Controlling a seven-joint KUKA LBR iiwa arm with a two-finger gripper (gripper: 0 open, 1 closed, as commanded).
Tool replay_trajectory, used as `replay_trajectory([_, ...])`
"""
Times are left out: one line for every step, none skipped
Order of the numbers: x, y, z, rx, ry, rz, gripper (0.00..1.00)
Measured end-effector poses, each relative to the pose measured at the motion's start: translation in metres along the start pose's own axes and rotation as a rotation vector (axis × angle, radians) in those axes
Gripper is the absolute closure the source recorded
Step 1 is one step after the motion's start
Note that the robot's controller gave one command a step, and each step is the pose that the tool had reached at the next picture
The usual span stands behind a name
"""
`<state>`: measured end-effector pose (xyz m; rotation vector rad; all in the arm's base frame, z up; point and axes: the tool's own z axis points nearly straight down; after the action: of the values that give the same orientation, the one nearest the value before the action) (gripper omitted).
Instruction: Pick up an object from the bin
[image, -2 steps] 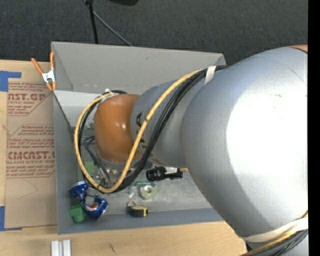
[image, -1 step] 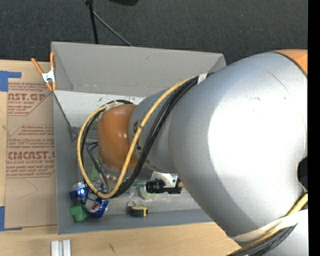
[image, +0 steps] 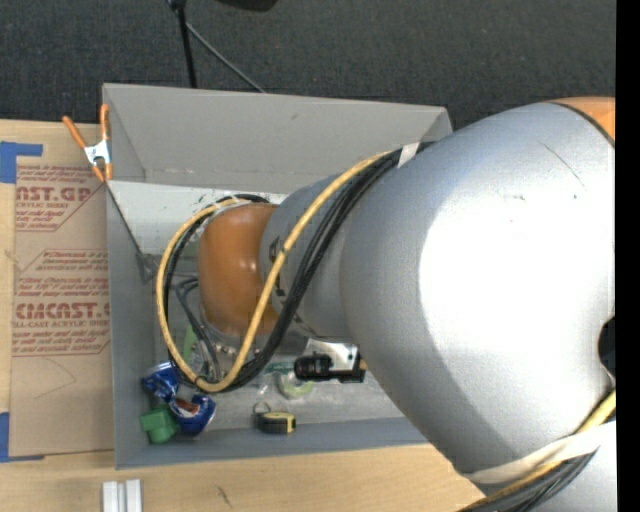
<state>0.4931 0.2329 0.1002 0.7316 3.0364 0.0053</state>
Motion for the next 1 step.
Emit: replay_trajectory([-0.0198,0.0183,-0.0794,0.000,0.010,-0.015,1.00])
